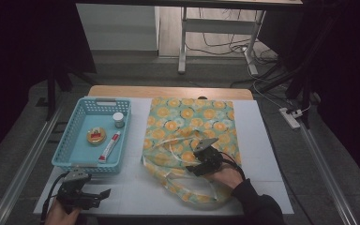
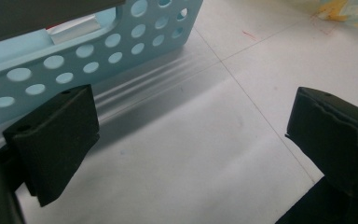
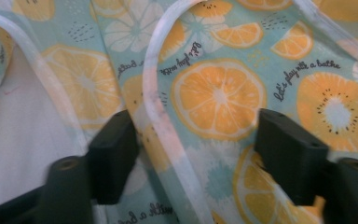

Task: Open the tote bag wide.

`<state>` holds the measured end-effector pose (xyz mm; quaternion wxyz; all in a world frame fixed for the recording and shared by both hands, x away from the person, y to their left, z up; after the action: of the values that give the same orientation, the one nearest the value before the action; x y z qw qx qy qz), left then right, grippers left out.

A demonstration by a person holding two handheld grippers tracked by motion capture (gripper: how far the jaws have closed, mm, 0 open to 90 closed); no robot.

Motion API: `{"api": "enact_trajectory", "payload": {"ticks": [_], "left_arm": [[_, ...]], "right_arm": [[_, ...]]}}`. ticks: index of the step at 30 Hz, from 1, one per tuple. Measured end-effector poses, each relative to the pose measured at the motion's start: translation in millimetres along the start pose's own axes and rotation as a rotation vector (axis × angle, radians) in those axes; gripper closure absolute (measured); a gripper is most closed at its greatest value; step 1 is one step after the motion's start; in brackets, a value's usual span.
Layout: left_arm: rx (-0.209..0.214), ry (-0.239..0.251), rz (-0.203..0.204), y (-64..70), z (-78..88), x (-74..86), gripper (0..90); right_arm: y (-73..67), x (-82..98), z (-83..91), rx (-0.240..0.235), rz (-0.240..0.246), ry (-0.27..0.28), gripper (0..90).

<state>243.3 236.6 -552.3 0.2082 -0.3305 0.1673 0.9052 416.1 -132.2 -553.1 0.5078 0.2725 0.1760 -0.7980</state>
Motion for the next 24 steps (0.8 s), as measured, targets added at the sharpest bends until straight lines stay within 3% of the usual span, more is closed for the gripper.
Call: {"api": "enact_trajectory", "payload": {"ticks": [1,2,3,9,14,24], "left_arm": [[0.0,0.0,0.0,0.0,0.1,0.0,2.5],[0.0,0.0,0.0,-0.1,0.1,0.0,2.5],[0.0,0.0,0.001,-0.1,0.1,0.1,2.5],[-0.003,0.004,0.005,-0.2,0.6,0.1,2.5],[-0.002,0.007,0.01,-0.9,1.2,0.1,2.5],[0.01,0.009,0.008,-1.2,2.1,0.3,1.9]], "right_arm": [[0.0,0.0,0.0,0.0,0.0,0.0,40.1],[-1.3,-0.8,1.1,-0.006,0.003,-0.003,48.7],[-1.3,-0.8,1.1,-0.006,0.003,-0.003,48.7],[-1.4,-3.5,3.6,-0.035,-0.016,-0.016,70.0],[-0.1,-7.9,9.7,-0.052,-0.021,0.017,88.3],[3.1,-15.1,22.2,-0.059,-0.011,0.044,89.8]]}}
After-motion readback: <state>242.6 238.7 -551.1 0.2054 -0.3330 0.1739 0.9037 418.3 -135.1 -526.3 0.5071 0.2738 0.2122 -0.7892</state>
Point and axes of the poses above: each handheld gripper's, and its own axes: z roughly backward along the jaws, x roughly out of its underside, y roughly to its right, the point moved 4 cm from there along -z, roughly forward along the jaws, and after that the axes turned 3 degrees about -z, right-handed, at the moved point
